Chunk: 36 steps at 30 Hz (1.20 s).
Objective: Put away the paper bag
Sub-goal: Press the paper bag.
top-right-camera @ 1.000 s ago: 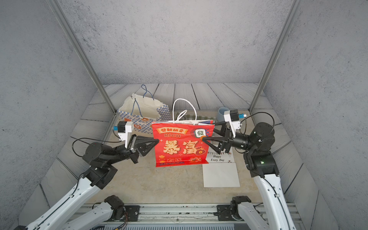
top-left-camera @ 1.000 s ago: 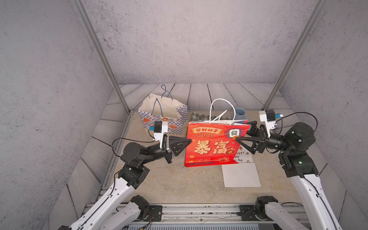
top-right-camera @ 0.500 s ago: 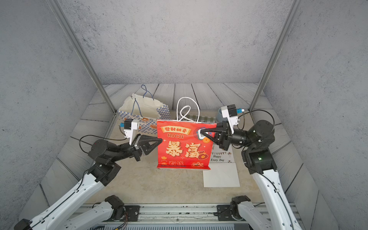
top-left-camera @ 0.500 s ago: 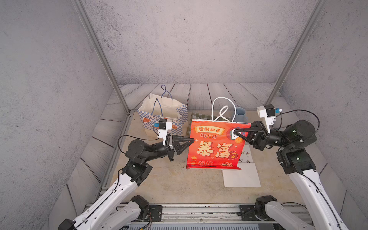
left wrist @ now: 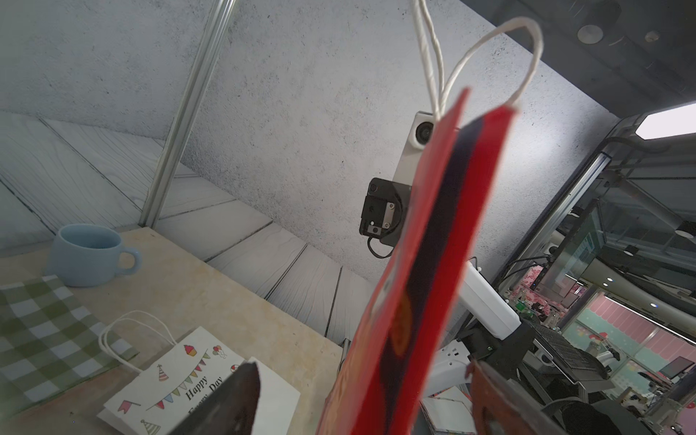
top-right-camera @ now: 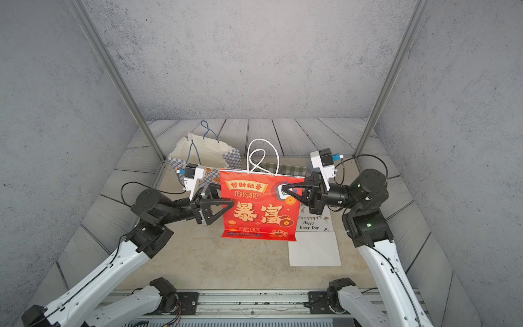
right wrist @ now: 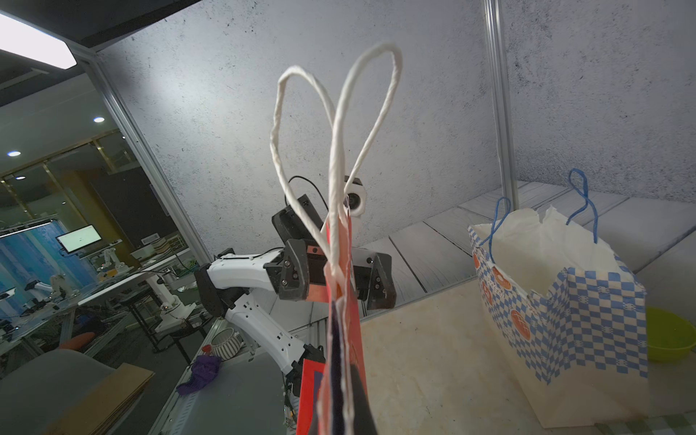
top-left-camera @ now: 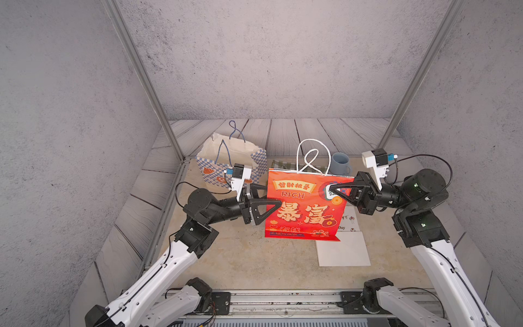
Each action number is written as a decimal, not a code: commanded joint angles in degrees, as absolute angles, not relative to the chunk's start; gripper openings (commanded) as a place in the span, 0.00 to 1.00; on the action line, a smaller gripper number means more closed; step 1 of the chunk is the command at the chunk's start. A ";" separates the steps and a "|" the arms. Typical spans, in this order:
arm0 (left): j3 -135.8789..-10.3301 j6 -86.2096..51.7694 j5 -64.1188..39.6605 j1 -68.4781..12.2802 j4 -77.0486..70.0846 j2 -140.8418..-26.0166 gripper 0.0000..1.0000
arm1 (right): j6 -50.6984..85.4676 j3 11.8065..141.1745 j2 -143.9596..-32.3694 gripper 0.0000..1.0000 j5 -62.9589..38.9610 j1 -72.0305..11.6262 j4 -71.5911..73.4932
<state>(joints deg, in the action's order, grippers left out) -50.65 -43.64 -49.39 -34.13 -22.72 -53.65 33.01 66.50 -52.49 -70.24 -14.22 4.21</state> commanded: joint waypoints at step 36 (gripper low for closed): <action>-55.00 -48.32 -56.01 -33.75 -30.74 -53.43 0.00 | 24.81 64.42 -48.67 0.40 -68.65 -15.38 -10.76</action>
<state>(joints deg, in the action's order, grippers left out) -52.99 -46.24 -56.18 -34.13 -26.46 -53.89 22.41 65.12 -48.73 -68.60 -15.20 -14.50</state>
